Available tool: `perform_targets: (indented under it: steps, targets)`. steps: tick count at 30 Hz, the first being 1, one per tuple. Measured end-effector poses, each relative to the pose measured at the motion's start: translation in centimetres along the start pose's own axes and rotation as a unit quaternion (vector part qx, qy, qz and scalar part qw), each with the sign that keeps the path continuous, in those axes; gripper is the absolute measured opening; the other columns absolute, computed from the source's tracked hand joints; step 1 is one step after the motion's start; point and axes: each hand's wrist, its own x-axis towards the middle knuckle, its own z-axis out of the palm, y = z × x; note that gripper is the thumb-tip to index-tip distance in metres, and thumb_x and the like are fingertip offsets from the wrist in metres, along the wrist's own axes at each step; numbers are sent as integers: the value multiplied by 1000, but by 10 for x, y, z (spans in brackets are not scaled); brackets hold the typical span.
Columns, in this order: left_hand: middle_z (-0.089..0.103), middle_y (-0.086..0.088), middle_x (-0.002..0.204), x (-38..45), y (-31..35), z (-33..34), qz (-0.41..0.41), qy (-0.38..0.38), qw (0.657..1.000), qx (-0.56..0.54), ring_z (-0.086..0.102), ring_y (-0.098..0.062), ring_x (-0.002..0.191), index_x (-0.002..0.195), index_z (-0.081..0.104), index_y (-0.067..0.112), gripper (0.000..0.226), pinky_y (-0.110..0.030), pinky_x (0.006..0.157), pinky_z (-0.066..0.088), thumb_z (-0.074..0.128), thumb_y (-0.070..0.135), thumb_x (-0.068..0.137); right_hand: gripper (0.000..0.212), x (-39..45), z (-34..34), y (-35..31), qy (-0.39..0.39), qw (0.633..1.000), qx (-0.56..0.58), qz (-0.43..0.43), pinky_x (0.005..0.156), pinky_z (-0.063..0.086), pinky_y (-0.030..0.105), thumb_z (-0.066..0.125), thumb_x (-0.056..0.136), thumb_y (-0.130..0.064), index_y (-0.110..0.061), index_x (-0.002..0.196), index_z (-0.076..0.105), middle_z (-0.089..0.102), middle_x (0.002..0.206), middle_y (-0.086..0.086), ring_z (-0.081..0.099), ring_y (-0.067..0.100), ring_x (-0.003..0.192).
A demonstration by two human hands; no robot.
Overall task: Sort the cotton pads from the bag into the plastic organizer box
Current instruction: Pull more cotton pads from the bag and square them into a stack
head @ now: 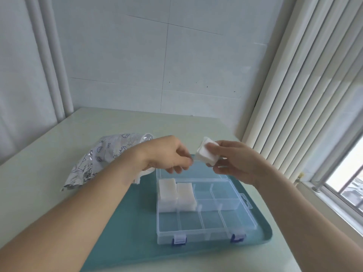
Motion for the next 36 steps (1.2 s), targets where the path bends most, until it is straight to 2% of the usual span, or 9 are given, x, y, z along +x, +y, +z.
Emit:
perform_targets:
  steps: [4,6,11,15,17,22,27,32,36]
  targets:
    - [75,0,78,-22,-8,-9,-38,3,982,184,66,-13,65,87,72,25,10,-36,72,57,67,17,86,21,1,23,18,-62,978,-159,120,54,50,19,78,86,-19,-5,100,72,69,77,5,57,13,57]
    - [72,3,75,-26,-11,2,-62,-6,974,218,63,-12,66,91,72,24,12,-31,67,55,68,16,83,26,4,34,25,-20,966,-222,129,54,49,18,86,77,-24,-7,93,74,67,67,2,54,10,51]
    - [59,15,81,-30,-24,19,-40,54,977,204,59,-8,73,90,66,27,10,-21,56,41,71,23,82,36,1,45,28,49,942,-320,93,54,53,20,92,68,-35,-12,80,68,70,59,1,59,13,50]
    - [58,14,83,-32,-31,23,-26,68,980,184,61,-11,78,94,68,24,12,-22,63,45,70,20,83,20,-4,46,29,62,950,-298,70,55,56,20,87,78,-19,-10,85,70,69,55,2,64,12,45]
    - [61,11,85,-32,-32,25,-13,75,981,177,63,-12,80,98,69,23,14,-23,65,47,69,19,84,13,-5,44,27,59,957,-272,77,61,60,23,84,80,-10,-8,87,74,73,64,8,69,17,53]
    - [67,9,88,-30,-31,31,34,96,980,170,56,-3,71,104,70,24,15,-20,63,41,67,25,89,15,-4,38,28,47,975,-192,99,70,63,28,79,79,5,1,92,74,76,83,19,76,30,77]
    - [66,6,91,-29,-32,39,41,107,977,180,57,-10,79,106,72,25,18,-21,71,42,69,29,88,24,-5,36,35,58,977,-171,111,74,62,29,85,78,-9,4,95,75,77,86,16,77,25,79]
    - [62,8,89,-28,-33,43,45,124,976,174,54,-10,82,113,69,25,30,-27,77,47,73,33,85,8,-2,36,37,55,981,-115,144,76,63,32,73,85,6,4,92,73,76,93,21,74,29,82]
    - [61,8,89,-27,-35,42,41,117,977,175,53,-12,85,117,70,23,36,-24,81,46,75,34,84,10,-2,36,36,49,978,-119,165,74,62,30,75,82,8,-1,87,73,76,90,16,74,25,77]
